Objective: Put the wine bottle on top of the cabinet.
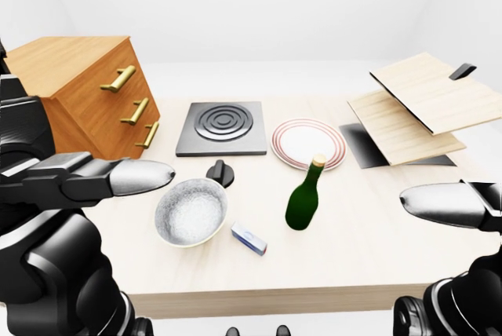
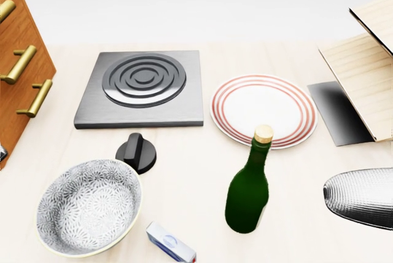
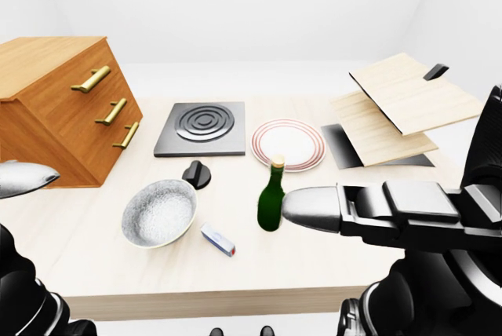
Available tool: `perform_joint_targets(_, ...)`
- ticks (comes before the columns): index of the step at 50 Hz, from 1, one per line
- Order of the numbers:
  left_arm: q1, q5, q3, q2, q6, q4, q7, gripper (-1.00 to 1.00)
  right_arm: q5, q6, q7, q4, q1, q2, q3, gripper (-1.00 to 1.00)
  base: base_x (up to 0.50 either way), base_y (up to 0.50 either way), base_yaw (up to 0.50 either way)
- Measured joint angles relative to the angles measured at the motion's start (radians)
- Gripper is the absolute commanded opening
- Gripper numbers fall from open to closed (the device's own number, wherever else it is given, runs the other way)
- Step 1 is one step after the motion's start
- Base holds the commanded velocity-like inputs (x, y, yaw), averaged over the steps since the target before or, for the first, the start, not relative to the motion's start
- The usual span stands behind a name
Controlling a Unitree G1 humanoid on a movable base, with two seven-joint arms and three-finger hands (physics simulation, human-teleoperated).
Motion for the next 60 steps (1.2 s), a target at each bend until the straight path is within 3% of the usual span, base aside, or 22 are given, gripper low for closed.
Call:
perform_joint_targets(11, -0.011, -0.01, 0.001, 0.009, 0.0, 0.001, 0.009, 1.0, 0.033, 0.0, -0.016, 0.0, -0.012, -0.017, -0.016, 1.0, 0.5, 0.0, 0.0)
perform_joint_targets(21, -0.005, -0.01, 0.002, 0.008, 0.0, 0.001, 0.007, 1.0, 0.054, 0.0, -0.032, 0.0, -0.014, -0.022, -0.02, 1.0, 0.0, 0.02, 0.0)
perform_joint_targets(43, 0.016, 0.01, -0.003, -0.002, 0.0, 0.008, -0.005, 1.0, 0.015, 0.0, -0.003, 0.0, -0.007, -0.035, -0.003, 1.0, 0.0, 0.44, 0.0)
perform_joint_targets(60, 0.028, 0.037, -0.021, -0.018, 0.0, 0.016, -0.02, 1.0, 0.221, 0.0, -0.076, 0.0, 0.051, -0.121, -0.154, 1.0, 0.0, 0.0, 0.0)
